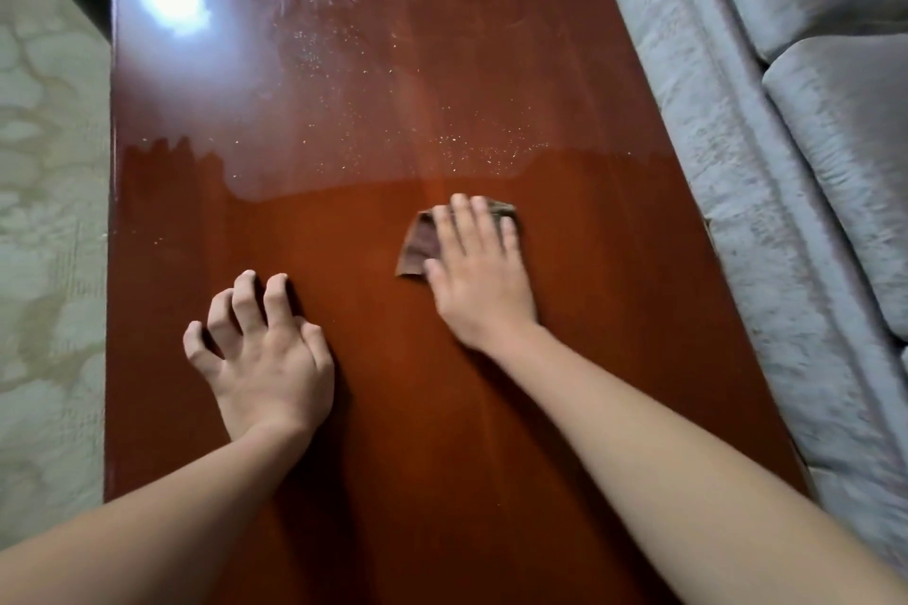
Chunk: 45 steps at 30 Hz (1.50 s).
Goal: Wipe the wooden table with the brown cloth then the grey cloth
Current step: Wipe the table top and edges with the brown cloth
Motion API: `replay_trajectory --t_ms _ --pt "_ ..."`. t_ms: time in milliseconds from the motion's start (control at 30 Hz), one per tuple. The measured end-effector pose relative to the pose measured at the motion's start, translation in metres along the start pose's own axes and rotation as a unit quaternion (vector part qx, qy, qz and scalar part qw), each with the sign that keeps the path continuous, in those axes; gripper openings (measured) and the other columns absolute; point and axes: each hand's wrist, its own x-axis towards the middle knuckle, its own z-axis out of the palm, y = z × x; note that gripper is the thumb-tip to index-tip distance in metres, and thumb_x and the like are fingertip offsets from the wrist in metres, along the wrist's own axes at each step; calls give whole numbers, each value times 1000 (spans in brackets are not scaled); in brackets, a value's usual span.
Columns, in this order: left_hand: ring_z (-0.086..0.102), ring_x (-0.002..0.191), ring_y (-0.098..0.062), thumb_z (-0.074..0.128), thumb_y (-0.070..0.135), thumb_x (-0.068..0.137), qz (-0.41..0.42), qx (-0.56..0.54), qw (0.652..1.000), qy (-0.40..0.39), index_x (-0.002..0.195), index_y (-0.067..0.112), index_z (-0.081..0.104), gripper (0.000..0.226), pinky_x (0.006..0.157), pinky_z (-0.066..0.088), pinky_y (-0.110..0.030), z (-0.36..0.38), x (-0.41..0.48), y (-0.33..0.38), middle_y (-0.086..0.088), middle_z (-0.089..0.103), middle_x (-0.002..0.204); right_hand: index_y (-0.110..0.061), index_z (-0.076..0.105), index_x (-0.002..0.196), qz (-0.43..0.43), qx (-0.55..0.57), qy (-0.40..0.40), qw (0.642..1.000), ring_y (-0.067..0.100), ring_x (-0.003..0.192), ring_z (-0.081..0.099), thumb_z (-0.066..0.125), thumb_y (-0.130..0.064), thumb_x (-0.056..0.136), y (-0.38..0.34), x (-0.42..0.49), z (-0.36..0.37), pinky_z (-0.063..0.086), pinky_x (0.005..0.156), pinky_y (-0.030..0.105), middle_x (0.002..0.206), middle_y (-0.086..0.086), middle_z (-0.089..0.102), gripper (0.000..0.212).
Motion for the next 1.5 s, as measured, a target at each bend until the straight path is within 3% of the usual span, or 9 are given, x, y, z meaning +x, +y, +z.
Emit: replay_trajectory --t_ms 167,467,767,1033,1167,1233,1300,1400,1500 --pt "26 147 -32 28 37 90 -1 -3 1000 4 145 20 40 59 120 17 -63 2 0 -1 -8 31 158 -26 6 168 -72 -4 -27 997 21 162 -7 10 -54 105 22 16 -6 -3 131 48 176 2 -1 69" --pt "28 146 -32 26 40 89 3 15 1000 -18 146 22 39 61 120 18 -62 -1 2 -1 -8 31 157 -19 4 168 189 13 2 982 28 162 -4 12 -53 108 146 35 -18 1 130 54 176 9 0 69" --pt "32 146 -29 33 36 91 12 -25 999 -32 146 23 45 58 122 18 -59 -6 3 -5 -7 36 157 -18 1 166 -3 -33 -3 999 27 162 -6 12 -51 107 -42 -52 23 3 130 51 174 7 -4 68" --pt "41 143 -26 48 23 89 39 -231 971 -41 139 18 57 51 122 25 -48 -27 6 -55 -2 49 153 -16 2 167 24 -67 -34 997 25 162 -10 5 -59 107 -106 -114 38 -1 129 48 176 10 -2 74" --pt "13 158 -24 41 35 106 -47 -256 964 -52 159 21 32 56 127 12 -48 -32 32 -115 -3 17 172 -14 6 167 52 -44 -31 997 29 162 -3 14 -58 108 -182 -123 46 5 128 53 175 13 2 74" --pt "2 161 -20 31 47 109 -105 -343 925 -128 167 22 11 66 127 8 -43 -45 51 -128 1 1 175 -14 8 167 58 -30 -33 997 31 162 -1 17 -57 107 -220 -112 47 9 127 55 175 14 4 74" --pt "6 161 -16 20 61 107 -185 -460 837 -233 168 26 6 72 128 6 -39 -37 71 -136 5 6 175 -15 9 167 57 -19 -29 998 31 162 0 15 -58 107 -246 -94 45 10 127 56 175 14 6 74" --pt "24 156 -8 10 99 78 -253 -536 730 -340 164 34 26 109 131 12 -41 -28 90 -152 13 26 170 -16 9 166 63 -2 -19 998 32 162 1 17 -59 107 -265 -65 38 11 128 57 175 14 9 73" --pt "44 143 -6 7 85 93 -250 -581 669 -391 149 27 54 93 128 23 -36 -37 94 -158 10 54 151 -16 7 166 70 20 -16 997 32 162 -2 21 -59 106 -283 -36 32 11 129 58 175 15 6 75"
